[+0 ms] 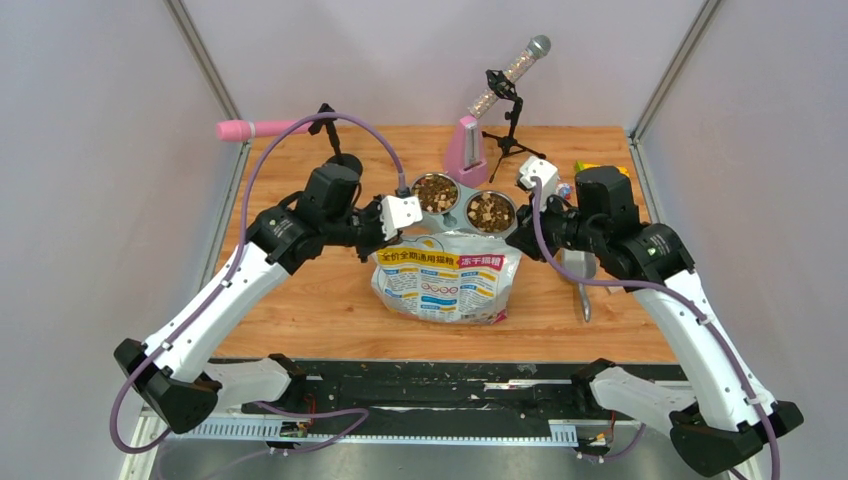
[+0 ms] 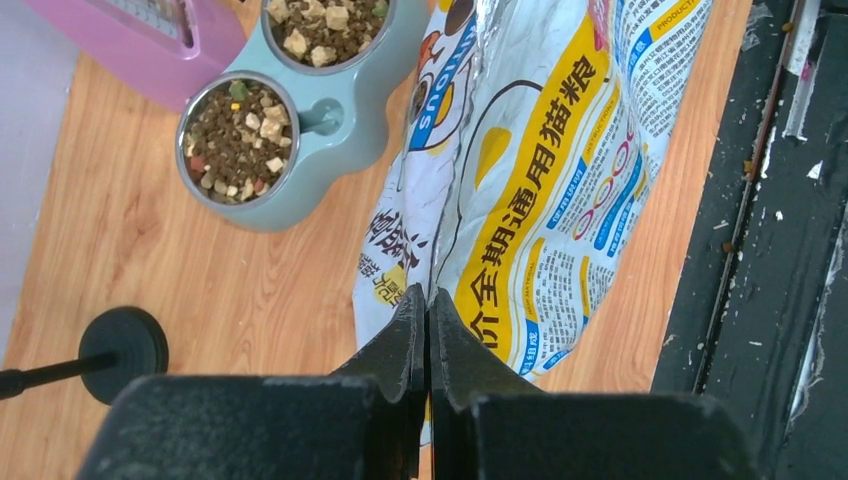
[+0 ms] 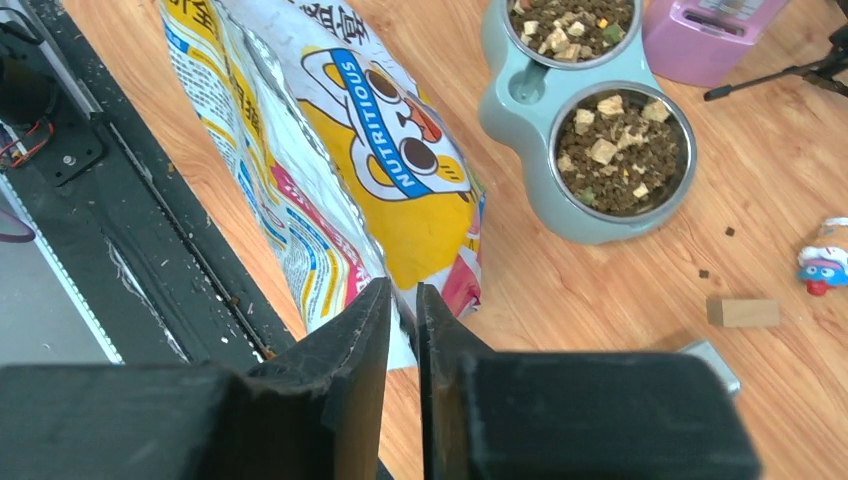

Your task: Serve the pet food

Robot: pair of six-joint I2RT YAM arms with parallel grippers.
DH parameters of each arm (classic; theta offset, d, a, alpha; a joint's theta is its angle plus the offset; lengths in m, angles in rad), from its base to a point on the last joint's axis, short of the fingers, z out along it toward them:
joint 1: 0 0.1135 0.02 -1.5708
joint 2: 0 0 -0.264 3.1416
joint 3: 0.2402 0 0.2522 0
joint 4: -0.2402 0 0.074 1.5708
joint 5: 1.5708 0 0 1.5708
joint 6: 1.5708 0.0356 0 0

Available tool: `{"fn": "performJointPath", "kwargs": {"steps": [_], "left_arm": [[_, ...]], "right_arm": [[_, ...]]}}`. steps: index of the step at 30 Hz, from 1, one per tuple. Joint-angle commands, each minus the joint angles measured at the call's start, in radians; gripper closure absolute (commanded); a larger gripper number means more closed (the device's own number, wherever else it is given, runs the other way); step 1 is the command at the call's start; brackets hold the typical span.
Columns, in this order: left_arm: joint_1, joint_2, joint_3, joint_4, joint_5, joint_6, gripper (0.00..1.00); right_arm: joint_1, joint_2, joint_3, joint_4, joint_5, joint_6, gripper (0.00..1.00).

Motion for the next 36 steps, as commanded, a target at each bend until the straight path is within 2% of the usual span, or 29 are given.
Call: {"fn": "performJointPath", "kwargs": {"steps": [1,2,3,4,5,6,7,8,10,12,15,18,20,22,23,25,28,29,31,36], "left_arm": [[0.027,-0.066,0.051,0.007,-0.135,-0.012,0.94],[0.027,-0.068,0.053,0.014,-0.131,-0.022,0.75],[0.026,-0.070,0.057,0.019,-0.126,-0.029,0.64],[0.027,-0.073,0.060,0.030,-0.107,-0.039,0.39],[0.027,-0.075,0.074,0.036,-0.093,-0.046,0.26],[0.026,-0.076,0.093,0.051,-0.056,-0.070,0.07],[0.026,-0.077,0.104,0.060,-0.036,-0.081,0.03],[0.027,-0.078,0.132,0.088,-0.001,-0.116,0.01],[0.027,-0.074,0.185,0.145,0.021,-0.188,0.00],[0.027,-0.054,0.263,0.197,0.006,-0.279,0.00],[0.027,0.021,0.400,0.236,-0.065,-0.447,0.00],[0.027,0.152,0.544,0.314,-0.176,-0.578,0.00],[0.027,0.237,0.625,0.335,-0.292,-0.681,0.00],[0.026,0.311,0.680,0.316,-0.456,-0.738,0.00],[0.026,0.334,0.682,0.306,-0.584,-0.766,0.00],[0.027,0.322,0.637,0.307,-0.744,-0.792,0.00],[0.026,0.252,0.473,0.294,-0.919,-0.804,0.00],[0.029,0.200,0.433,0.287,-1.019,-0.814,0.00],[0.036,0.105,0.274,0.265,-1.111,-0.851,0.00],[0.061,-0.140,0.018,0.133,-1.277,-1.038,0.00]], "right_arm": [[-0.010,-0.039,-0.016,-0.010,0.066,0.031,0.79],[-0.010,-0.044,-0.014,0.019,0.069,0.044,0.78],[-0.010,-0.050,-0.013,0.060,0.074,0.060,0.76],[-0.010,-0.059,-0.014,0.097,0.075,0.070,0.72],[-0.010,-0.068,-0.017,0.141,0.074,0.081,0.69],[-0.010,-0.082,-0.023,0.186,0.075,0.101,0.62],[-0.010,-0.103,-0.034,0.247,0.075,0.129,0.53],[-0.010,-0.117,-0.052,0.312,0.071,0.161,0.45],[-0.010,-0.133,-0.066,0.398,0.071,0.229,0.18],[-0.010,-0.127,-0.046,0.438,0.115,0.319,0.01],[-0.012,-0.080,0.017,0.436,0.288,0.461,0.00],[-0.058,-0.021,0.073,0.390,0.449,0.522,0.00],[-0.176,0.001,0.078,0.379,0.433,0.556,0.00],[-0.339,0.024,0.078,0.376,0.307,0.620,0.00],[-0.419,0.039,0.078,0.375,0.258,0.651,0.00],[-0.570,0.057,0.067,0.378,0.198,0.686,0.00],[-0.687,0.059,0.017,0.384,0.167,0.685,0.00],[-0.710,0.054,-0.014,0.389,0.176,0.685,0.00],[-0.732,0.045,-0.065,0.409,0.221,0.700,0.00],[-0.737,0.002,-0.212,0.460,0.281,0.769,0.00]]}}
